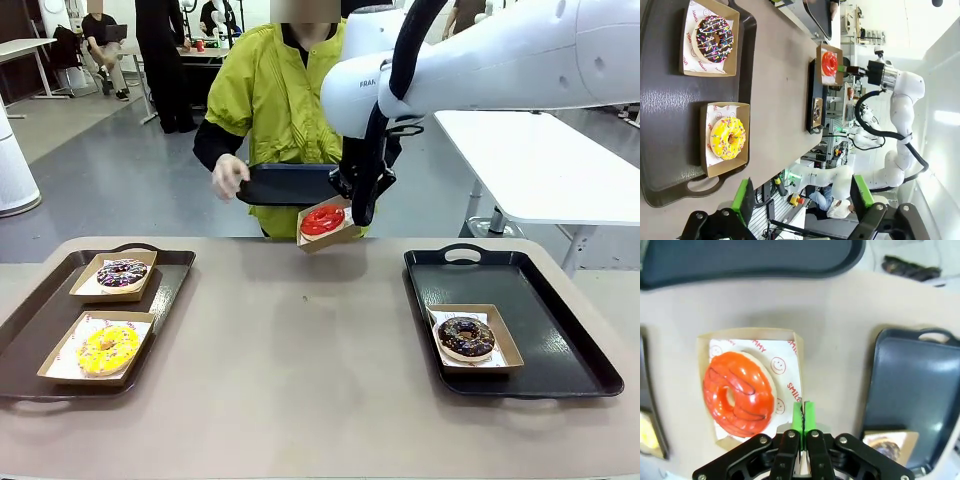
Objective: Individually package the donuts and arrange them on the tray.
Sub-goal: Place the picked Paper togo box on the Handle tray.
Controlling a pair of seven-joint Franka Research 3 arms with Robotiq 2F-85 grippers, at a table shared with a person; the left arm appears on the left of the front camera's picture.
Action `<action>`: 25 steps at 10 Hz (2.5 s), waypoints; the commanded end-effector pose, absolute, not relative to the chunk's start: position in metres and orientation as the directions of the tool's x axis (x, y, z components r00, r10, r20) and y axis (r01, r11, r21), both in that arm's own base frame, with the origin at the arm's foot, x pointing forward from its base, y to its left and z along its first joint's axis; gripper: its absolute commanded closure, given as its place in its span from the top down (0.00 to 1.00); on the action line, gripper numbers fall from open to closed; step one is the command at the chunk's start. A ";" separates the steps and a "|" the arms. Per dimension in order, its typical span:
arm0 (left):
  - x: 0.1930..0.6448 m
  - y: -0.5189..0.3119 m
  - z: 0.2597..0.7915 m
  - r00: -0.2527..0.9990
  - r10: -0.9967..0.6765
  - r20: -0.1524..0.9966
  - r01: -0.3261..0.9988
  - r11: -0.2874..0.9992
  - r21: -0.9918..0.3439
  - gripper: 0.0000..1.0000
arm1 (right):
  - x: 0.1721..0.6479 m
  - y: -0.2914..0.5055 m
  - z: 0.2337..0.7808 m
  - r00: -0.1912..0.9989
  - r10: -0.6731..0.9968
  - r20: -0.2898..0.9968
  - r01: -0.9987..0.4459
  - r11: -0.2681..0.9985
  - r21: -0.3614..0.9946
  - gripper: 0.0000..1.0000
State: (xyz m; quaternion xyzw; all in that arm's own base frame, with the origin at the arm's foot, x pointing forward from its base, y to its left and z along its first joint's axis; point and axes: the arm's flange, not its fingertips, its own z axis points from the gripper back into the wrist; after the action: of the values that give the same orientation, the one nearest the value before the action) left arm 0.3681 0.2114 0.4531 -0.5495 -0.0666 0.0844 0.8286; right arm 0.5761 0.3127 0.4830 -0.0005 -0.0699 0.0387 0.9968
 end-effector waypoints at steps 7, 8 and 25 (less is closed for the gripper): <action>0.365 0.213 0.455 0.978 0.208 0.022 -0.062 0.389 -0.919 1.00 | 0.521 0.119 0.572 0.990 0.058 0.126 -0.068 0.995 0.073 0.01; 0.365 0.213 0.455 0.978 0.208 0.022 -0.062 0.389 -0.919 1.00 | 0.522 0.097 0.563 0.989 0.031 0.147 -0.047 0.993 0.110 0.01; 0.365 0.213 0.455 0.978 0.208 0.022 -0.062 0.389 -0.919 1.00 | 0.530 0.005 0.432 0.983 -0.021 0.185 -0.005 0.990 0.139 0.01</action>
State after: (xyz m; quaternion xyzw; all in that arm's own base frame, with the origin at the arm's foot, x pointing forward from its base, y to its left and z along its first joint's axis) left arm 0.3682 0.2117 0.4535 -0.5490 -0.0669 0.0843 0.8288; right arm 0.5308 0.0160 0.4476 0.0818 -0.0767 -0.0105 0.9936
